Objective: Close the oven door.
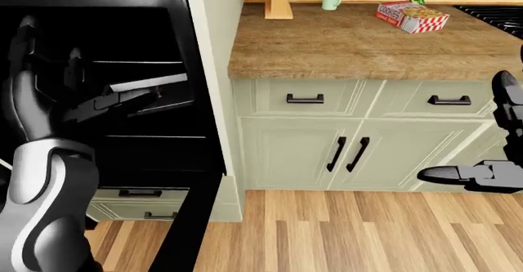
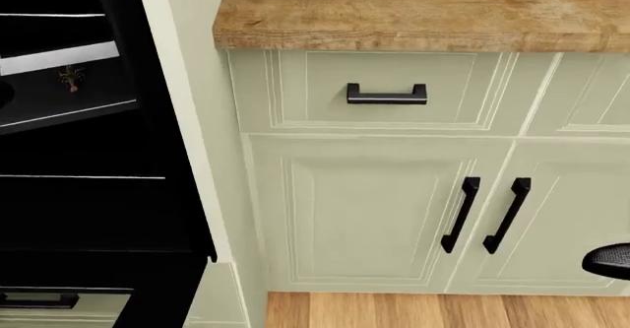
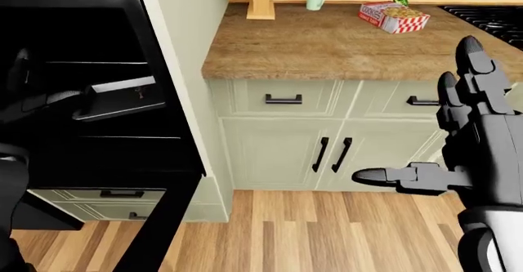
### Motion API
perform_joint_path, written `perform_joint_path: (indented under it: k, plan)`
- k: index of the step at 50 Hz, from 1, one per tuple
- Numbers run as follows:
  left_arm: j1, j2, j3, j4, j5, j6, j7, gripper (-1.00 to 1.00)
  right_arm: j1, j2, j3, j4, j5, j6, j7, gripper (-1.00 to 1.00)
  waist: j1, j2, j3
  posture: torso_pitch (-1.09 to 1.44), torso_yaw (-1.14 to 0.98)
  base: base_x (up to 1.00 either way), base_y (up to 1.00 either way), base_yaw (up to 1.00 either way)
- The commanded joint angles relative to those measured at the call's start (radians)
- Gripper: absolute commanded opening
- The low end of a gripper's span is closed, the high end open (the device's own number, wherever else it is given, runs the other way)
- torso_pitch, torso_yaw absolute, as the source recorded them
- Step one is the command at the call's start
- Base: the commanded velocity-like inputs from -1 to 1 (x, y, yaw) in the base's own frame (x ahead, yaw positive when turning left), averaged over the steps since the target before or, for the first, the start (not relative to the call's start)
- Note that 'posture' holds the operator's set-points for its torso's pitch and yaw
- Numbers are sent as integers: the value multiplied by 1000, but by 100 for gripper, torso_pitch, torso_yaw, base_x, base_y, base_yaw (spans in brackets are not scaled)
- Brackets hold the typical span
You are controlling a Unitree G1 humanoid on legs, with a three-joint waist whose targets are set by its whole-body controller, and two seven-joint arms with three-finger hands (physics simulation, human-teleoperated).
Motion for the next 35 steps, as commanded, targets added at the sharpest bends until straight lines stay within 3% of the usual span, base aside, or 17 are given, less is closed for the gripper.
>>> perform_joint_path:
  k: [1, 4, 5, 9, 13, 16, 19, 21, 25, 27, 28, 30, 31, 35]
  plan:
    - [-25, 17, 12, -37, -8, -25, 0, 100, -16, -12, -6, -24, -38, -37, 22, 100, 1, 0, -20, 0, 0, 0, 0, 0]
    - [-29, 20, 13, -37, -13, -23, 5, 100, -21, -7, 2, -24, -66, -38, 44, 100, -1, 2, -20, 0, 0, 0, 0, 0]
    - [-30, 21, 13, -37, -16, -21, 7, 100, -24, -6, 3, -24, -71, -37, 50, 100, 6, 5, -33, 0, 0, 0, 0, 18]
    - [-30, 25, 13, -39, -23, -20, 11, 100, -29, -9, 4, -24, -81, -37, 59, 100, 14, 9, -20, 0, 0, 0, 0, 43]
    - [-28, 25, 14, -36, -25, -24, 10, 100, -31, -11, 7, -24, -75, -37, 56, 100, 15, 34, -15, 0, 0, 0, 0, 53]
    - [-24, 24, 11, -35, -21, -28, 6, 100, -28, -12, 13, -24, -73, -40, 51, 100, 24, 43, -27, 0, 0, 0, 0, 53]
    - [-24, 23, 13, -37, -22, -25, 6, 100, -28, -16, 16, -24, -67, -38, 46, 100, 35, 61, -20, 0, 0, 0, 0, 53]
    - [-23, 23, 12, -38, -20, -26, 4, 100, -28, -20, 19, -24, -66, -39, 42, 100, 41, 42, -23, 0, 0, 0, 0, 53]
    - [-26, 24, 14, -39, -23, -24, 6, 100, -32, -29, 23, -24, -53, -35, 35, 100, 24, -5, -2, 0, 0, 0, 0, 54]
    - [-25, 25, 15, -44, -26, -21, 8, 100, -31, -33, 24, -24, -45, -35, 29, 100, 17, -42, -6, 0, 0, 0, 0, 54]
    - [-27, 26, 16, -46, -28, -20, 10, 100, -31, -36, 24, -24, -41, -35, 25, 100, 11, -76, -21, 0, 0, 0, 0, 52]
    - [-28, 28, 17, -48, -31, -20, 12, 100, -28, -39, 27, -24, -36, -38, 19, 100, 9, -59, -10, 0, 0, 0, 0, 53]
    - [-30, 31, 21, -47, -35, -19, 13, 100, -23, -32, 37, -24, -45, -43, 19, 100, 14, -65, -11, 0, 0, 0, 0, 53]
    - [-33, 31, 18, -48, -34, -15, 17, 100, -18, -37, 40, -24, -36, -48, 10, 100, 17, -30, -17, 0, 0, 0, 0, 53]
